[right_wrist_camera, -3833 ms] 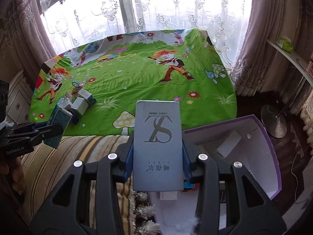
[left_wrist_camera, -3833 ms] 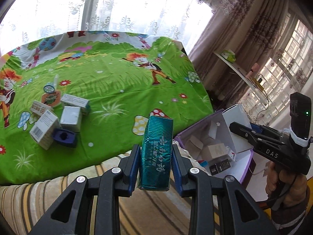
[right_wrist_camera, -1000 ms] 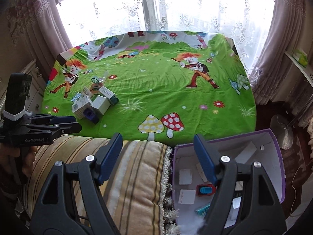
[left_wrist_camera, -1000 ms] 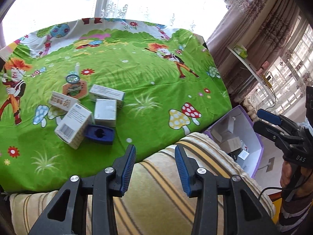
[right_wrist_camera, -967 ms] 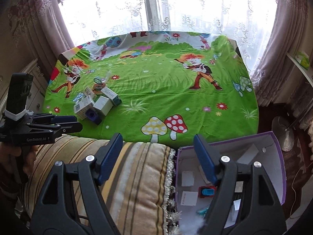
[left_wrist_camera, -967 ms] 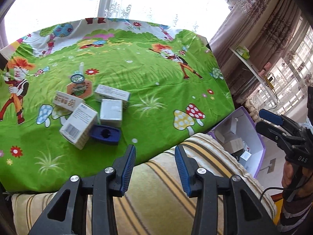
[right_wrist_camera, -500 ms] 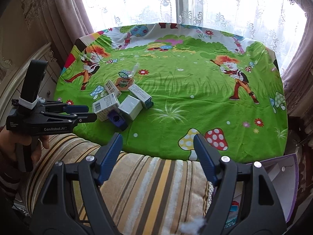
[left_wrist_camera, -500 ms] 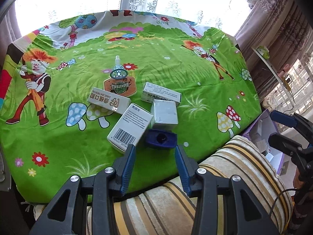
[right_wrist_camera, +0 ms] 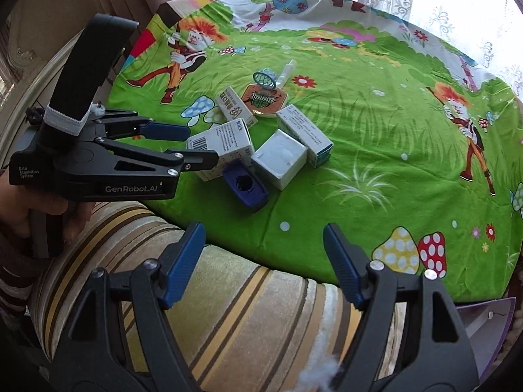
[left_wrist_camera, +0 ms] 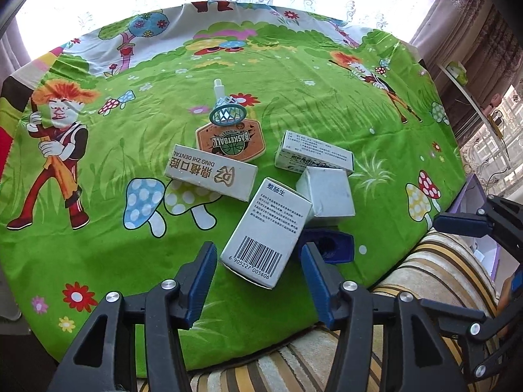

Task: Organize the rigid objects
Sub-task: 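Grasp the white barcode box with the left gripper while the right grasps the blue holder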

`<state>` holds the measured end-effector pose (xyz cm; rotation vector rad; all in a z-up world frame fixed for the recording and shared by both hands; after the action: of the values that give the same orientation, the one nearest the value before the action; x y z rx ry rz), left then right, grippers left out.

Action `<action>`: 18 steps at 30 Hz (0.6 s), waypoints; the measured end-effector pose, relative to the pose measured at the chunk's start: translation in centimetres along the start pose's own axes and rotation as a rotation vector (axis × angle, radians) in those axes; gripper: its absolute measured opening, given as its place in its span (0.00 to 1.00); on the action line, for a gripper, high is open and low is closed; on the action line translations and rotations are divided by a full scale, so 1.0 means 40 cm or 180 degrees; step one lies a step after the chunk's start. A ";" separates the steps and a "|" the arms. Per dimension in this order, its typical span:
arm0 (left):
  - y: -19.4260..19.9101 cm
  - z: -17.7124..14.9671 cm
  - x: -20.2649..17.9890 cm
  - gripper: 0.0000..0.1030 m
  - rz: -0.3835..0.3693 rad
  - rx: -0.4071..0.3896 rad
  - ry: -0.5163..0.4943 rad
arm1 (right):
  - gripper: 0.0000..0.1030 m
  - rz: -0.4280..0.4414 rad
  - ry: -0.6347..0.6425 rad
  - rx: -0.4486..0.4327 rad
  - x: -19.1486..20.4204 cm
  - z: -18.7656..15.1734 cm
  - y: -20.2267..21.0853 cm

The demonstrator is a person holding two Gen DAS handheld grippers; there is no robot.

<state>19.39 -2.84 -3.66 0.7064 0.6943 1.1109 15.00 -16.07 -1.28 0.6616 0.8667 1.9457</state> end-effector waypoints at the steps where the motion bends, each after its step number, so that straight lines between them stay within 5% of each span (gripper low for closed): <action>1: -0.004 -0.001 0.001 0.53 -0.0021 0.0009 -0.0012 | 0.75 0.0010 0.0010 0.0025 0.004 0.001 -0.008; 18: -0.040 0.002 0.040 0.49 -0.0052 -0.0059 0.0058 | 0.75 0.0038 0.0008 0.0402 0.029 0.034 -0.150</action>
<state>20.78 -1.79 -5.12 0.6745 0.7035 1.1086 18.46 -12.41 -4.99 0.7394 0.9954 1.9144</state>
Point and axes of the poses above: each gripper's, at about its wrist camera, not at the fingertips, and y roughly against the way its jaws point, x to its left, z to its top, the point moved 1 cm from there along -y, roughly the way its jaws point, and after that the axes turned 12 degrees about -x, right-handed, at the moved point
